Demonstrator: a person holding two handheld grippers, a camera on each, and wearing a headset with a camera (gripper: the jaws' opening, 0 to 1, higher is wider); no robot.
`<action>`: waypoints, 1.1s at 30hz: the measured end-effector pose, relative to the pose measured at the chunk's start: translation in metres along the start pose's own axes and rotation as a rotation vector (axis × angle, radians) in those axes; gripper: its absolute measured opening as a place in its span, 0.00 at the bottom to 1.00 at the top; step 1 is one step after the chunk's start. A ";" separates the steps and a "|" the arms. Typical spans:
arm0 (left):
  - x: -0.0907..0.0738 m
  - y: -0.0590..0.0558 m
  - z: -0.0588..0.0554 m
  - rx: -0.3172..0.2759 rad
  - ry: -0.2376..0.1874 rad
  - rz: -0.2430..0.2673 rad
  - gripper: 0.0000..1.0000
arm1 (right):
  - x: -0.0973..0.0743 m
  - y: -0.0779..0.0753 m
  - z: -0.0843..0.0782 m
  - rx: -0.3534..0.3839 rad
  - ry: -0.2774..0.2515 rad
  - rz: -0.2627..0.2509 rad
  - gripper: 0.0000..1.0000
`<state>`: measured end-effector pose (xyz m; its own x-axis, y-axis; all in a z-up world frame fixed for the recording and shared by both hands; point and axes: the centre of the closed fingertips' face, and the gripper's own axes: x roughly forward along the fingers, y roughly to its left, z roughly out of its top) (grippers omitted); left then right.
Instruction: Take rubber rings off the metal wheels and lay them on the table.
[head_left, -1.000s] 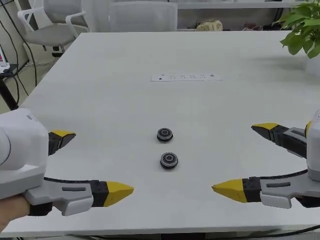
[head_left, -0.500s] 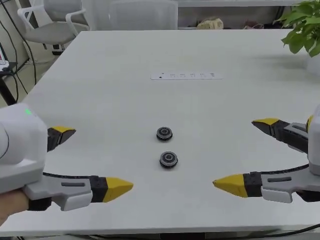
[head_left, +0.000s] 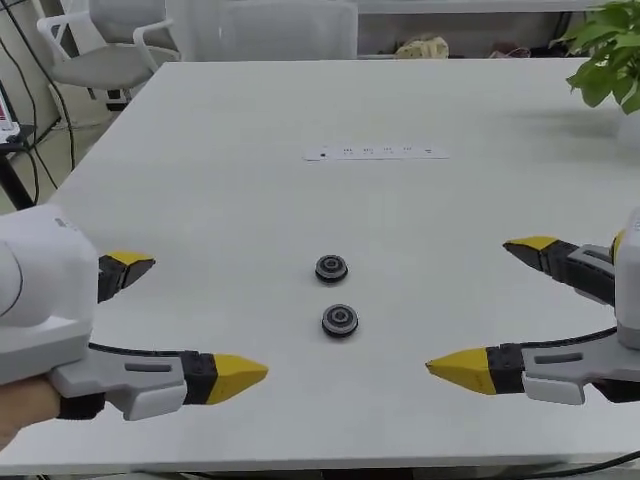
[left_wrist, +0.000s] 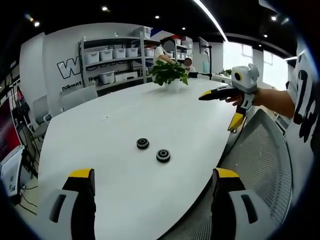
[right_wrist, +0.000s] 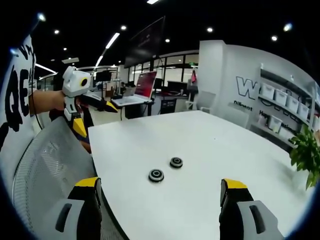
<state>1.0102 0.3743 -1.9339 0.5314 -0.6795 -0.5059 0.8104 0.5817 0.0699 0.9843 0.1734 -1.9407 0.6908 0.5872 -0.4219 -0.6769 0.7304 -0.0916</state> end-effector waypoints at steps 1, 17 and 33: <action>0.000 0.000 0.001 0.001 -0.002 -0.001 0.96 | 0.000 0.000 0.001 -0.001 -0.001 0.001 0.99; 0.007 0.005 0.015 0.029 -0.022 -0.023 0.94 | 0.008 -0.009 0.015 -0.035 -0.013 0.012 0.99; 0.026 0.011 0.029 0.087 -0.033 -0.059 0.93 | 0.023 -0.015 0.023 -0.080 -0.009 0.051 0.99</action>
<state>1.0402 0.3499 -1.9209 0.4891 -0.7265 -0.4827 0.8580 0.5003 0.1164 1.0162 0.1839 -1.9287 0.6567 0.6267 -0.4195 -0.7293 0.6693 -0.1419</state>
